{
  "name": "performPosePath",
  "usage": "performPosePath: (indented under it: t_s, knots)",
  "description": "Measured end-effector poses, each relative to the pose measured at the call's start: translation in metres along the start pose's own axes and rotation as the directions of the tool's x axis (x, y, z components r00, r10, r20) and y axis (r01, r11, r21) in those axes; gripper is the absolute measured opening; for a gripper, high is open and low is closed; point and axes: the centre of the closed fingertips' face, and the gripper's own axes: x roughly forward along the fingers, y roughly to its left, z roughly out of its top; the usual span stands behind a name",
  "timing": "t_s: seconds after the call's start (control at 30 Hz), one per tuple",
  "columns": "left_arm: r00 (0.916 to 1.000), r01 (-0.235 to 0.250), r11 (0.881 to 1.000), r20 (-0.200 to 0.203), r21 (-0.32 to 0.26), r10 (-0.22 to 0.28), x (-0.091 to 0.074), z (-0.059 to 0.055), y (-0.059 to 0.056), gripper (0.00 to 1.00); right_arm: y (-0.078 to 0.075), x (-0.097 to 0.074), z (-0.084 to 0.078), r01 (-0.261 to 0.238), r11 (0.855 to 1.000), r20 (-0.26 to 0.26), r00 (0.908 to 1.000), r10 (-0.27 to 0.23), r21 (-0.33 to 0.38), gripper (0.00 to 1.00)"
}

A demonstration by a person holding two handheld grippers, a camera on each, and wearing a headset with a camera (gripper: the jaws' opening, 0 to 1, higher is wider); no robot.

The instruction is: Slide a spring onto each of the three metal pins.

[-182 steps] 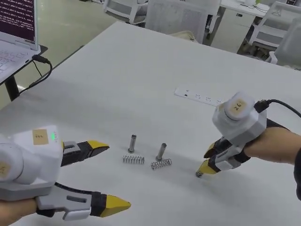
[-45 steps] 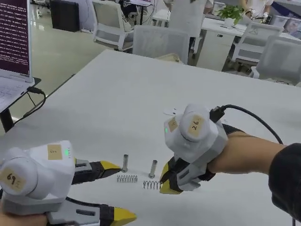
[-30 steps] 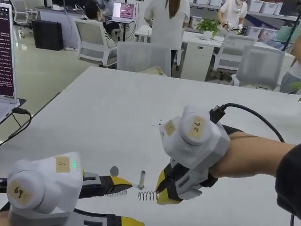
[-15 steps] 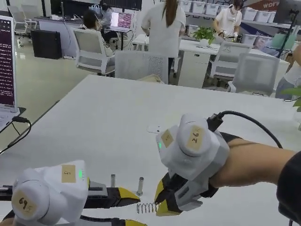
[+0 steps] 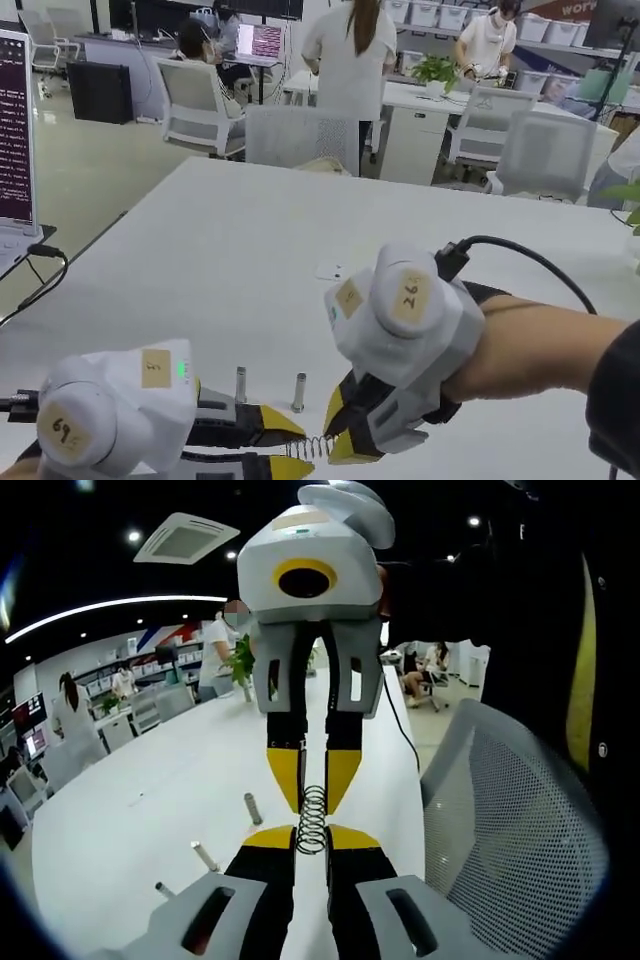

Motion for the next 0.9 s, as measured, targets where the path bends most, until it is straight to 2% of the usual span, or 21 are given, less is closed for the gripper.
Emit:
performPosePath:
  t_s: [0.17, 0.5, 0.63, 0.9]
  knots:
    - [1.0000, 0.005, 1.000, -0.004, -0.006, -0.005, 0.0011, -0.0016, -0.0021, 0.03, 0.0008, 0.0009, -0.0008, -0.002, 1.000, -0.002, 1.0000, 0.002, -0.003, 0.08]
    - [0.9996, 0.029, 0.999, 0.001, -0.021, -0.029, 0.0006, -0.0008, -0.0069, 0.03, 0.0040, 0.0028, -0.0017, -0.021, 1.000, 0.027, 0.9994, 0.020, 0.019, 0.09]
    - [0.9994, 0.031, 0.999, 0.013, -0.022, -0.031, 0.0000, 0.0019, -0.0074, 0.03, 0.0055, 0.0064, -0.0035, -0.030, 0.999, 0.032, 0.9990, 0.029, 0.033, 0.13]
    - [0.9994, 0.028, 0.999, 0.021, -0.024, -0.028, -0.0005, 0.0026, -0.0054, 0.03, 0.0042, 0.0083, -0.0058, -0.024, 0.999, 0.041, 0.9989, 0.023, 0.031, 0.09]
